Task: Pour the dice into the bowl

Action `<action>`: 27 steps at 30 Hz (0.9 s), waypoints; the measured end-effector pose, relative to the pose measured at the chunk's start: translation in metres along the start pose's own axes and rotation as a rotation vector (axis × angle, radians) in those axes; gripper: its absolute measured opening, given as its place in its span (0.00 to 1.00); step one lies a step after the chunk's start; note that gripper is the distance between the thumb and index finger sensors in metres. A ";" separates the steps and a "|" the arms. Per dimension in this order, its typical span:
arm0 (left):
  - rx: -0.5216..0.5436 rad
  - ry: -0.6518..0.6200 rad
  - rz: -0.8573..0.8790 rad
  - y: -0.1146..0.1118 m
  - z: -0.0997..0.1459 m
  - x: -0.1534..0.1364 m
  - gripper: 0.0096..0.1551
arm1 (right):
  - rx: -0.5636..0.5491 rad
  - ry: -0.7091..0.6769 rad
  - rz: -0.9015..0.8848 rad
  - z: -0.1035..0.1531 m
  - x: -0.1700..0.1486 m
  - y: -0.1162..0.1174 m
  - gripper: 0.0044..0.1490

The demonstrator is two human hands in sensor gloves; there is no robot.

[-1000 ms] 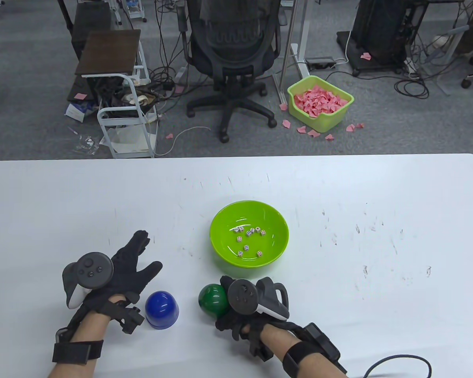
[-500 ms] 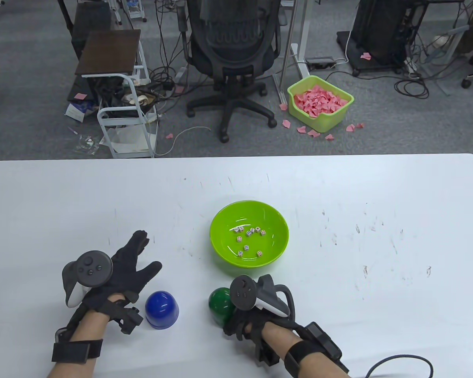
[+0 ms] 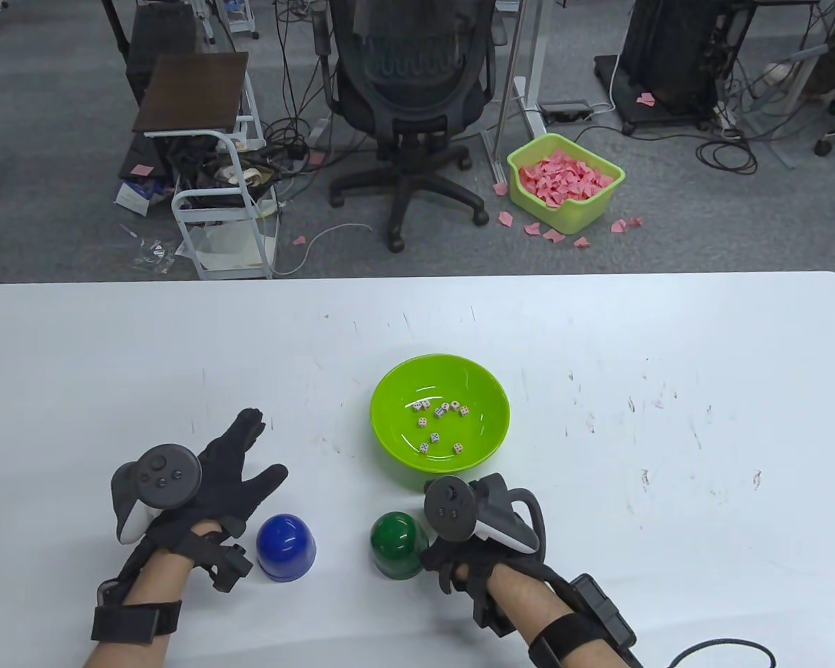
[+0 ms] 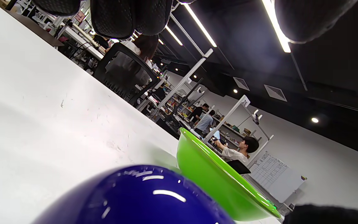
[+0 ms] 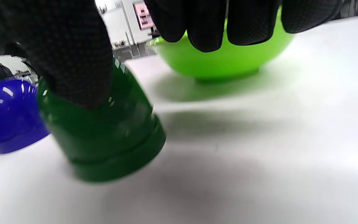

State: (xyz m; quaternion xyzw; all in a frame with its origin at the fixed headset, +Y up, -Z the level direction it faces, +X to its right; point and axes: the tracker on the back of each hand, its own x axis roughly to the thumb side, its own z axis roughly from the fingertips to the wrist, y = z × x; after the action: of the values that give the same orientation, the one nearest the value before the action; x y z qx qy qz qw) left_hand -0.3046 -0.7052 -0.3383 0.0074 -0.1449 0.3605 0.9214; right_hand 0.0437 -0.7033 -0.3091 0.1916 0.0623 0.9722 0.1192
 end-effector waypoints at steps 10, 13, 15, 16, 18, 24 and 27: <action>-0.021 -0.018 -0.059 -0.008 0.000 0.005 0.56 | -0.321 -0.063 0.110 -0.011 -0.020 -0.022 0.57; -0.036 -0.027 -0.077 -0.012 0.000 0.007 0.56 | -0.327 -0.052 0.079 -0.016 -0.026 -0.020 0.56; -0.044 -0.034 -0.098 -0.014 0.001 0.009 0.56 | -0.356 -0.056 0.067 -0.016 -0.031 -0.016 0.56; -0.045 -0.038 -0.108 -0.015 0.001 0.009 0.56 | -0.377 -0.057 0.056 -0.015 -0.034 -0.013 0.57; -0.048 -0.046 -0.130 -0.017 0.003 0.011 0.56 | -0.451 -0.075 0.033 -0.010 -0.041 -0.004 0.58; -0.060 -0.059 -0.192 -0.026 0.004 0.018 0.56 | -0.500 -0.080 0.106 0.008 -0.053 -0.016 0.61; -0.076 -0.069 -0.245 -0.033 0.005 0.020 0.56 | -0.514 -0.078 0.052 0.009 -0.058 -0.019 0.61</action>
State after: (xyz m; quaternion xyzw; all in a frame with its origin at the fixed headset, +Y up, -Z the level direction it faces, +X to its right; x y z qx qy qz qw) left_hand -0.2703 -0.7169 -0.3254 0.0024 -0.1880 0.2392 0.9526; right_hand 0.1037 -0.6989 -0.3247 0.1940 -0.1964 0.9507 0.1412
